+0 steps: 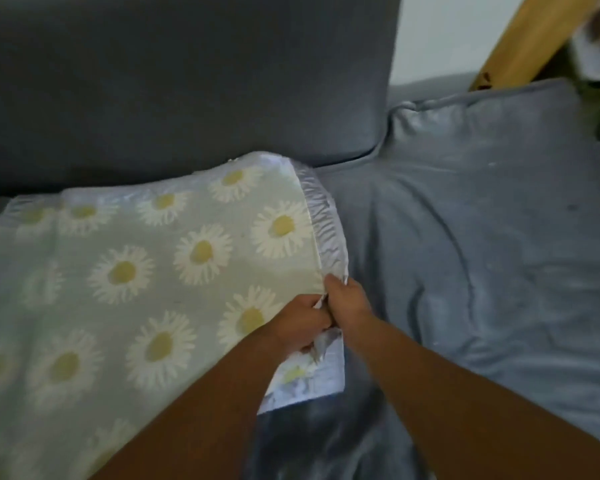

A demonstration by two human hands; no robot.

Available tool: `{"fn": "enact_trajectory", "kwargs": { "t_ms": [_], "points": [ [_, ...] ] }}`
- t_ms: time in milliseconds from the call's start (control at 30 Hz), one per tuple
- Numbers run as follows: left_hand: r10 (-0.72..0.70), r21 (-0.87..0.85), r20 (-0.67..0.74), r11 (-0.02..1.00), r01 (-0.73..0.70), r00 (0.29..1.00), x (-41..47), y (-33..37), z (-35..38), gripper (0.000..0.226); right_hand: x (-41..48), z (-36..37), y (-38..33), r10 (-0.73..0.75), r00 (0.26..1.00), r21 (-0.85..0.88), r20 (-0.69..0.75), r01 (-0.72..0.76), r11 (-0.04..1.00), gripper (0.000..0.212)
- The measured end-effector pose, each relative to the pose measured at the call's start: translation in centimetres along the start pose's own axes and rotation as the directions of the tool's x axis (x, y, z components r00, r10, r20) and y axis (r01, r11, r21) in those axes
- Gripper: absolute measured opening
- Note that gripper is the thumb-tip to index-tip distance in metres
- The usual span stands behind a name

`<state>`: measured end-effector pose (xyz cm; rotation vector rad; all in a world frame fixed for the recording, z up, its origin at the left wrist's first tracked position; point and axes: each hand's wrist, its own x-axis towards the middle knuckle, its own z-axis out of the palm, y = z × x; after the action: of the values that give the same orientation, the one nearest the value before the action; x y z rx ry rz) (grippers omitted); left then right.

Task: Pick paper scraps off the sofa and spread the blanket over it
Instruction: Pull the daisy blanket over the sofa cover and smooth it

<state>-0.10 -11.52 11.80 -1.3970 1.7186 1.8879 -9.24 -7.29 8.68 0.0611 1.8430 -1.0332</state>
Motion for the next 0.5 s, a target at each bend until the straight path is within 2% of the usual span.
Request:
{"fn": "enact_trajectory", "kwargs": {
  "t_ms": [167,233,333,367,433,500],
  "points": [
    [0.045,0.039,0.206,0.998,-0.054,0.977,4.6,8.6,19.3,0.017,5.2,-21.5,0.3,0.016,0.983,-0.085,-0.185,-0.032,0.996,0.036],
    [0.052,0.037,0.256,0.997,-0.063,0.965,6.4,10.9,25.8,0.021,6.2,-29.0,0.7,0.073,0.978,-0.09,-0.196,-0.092,0.992,0.038],
    [0.056,0.015,0.291,0.998,-0.063,0.955,8.9,14.7,37.0,0.02,7.2,-41.7,3.1,0.201,0.974,-0.012,-0.102,-0.203,0.979,0.056],
    [0.067,-0.049,0.276,0.997,-0.056,0.959,9.7,15.9,40.2,0.02,7.3,-45.3,4.2,0.192,0.98,0.015,-0.047,-0.192,0.981,0.055],
    [0.081,-0.174,0.217,0.984,-0.043,0.973,11.0,17.9,45.3,0.024,7.1,-50.7,6.5,0.083,0.997,0.131,0.002,-0.083,0.988,0.045],
    [0.07,-0.207,0.174,0.978,-0.034,0.982,11.9,19.8,49.6,0.025,6.3,-54.6,8.4,0.008,1.0,0.218,0.016,-0.011,0.976,0.037]
  ]
}}
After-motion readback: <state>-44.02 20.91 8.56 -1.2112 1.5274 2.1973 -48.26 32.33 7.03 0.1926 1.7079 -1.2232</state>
